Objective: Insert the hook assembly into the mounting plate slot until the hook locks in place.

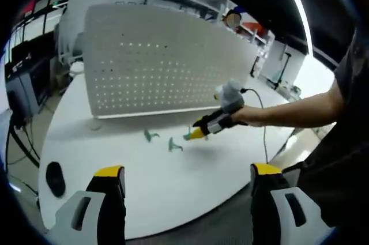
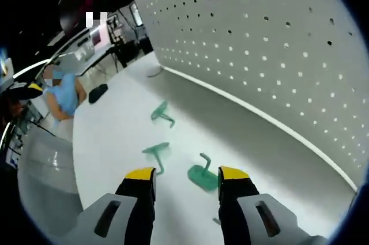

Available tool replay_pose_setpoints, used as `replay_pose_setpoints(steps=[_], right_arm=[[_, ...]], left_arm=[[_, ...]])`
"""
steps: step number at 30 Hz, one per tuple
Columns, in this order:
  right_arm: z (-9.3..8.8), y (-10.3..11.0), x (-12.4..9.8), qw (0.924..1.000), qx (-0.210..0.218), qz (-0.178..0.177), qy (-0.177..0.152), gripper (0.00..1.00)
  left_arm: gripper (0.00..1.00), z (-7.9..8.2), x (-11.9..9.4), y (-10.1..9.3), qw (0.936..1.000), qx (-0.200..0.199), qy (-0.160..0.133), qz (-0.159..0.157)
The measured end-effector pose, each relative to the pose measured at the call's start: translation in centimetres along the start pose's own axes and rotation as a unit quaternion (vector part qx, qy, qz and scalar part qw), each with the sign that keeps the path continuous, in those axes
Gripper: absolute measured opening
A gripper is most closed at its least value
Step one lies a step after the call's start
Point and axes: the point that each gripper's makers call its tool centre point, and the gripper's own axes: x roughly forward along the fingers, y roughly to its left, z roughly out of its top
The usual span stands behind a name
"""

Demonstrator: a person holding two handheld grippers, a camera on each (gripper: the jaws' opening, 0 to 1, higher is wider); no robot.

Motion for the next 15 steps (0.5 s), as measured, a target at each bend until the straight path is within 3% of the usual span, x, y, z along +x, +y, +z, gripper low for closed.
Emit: replay_pose_setpoints(steps=[15], right_arm=[[0.3, -1.2, 1.3, 0.9985, -0.044, 0.02, 0.025, 0.29]], left_arm=[[0.92, -0.3, 0.7, 0.3, 0.9999, 0.002, 0.015, -0.002]])
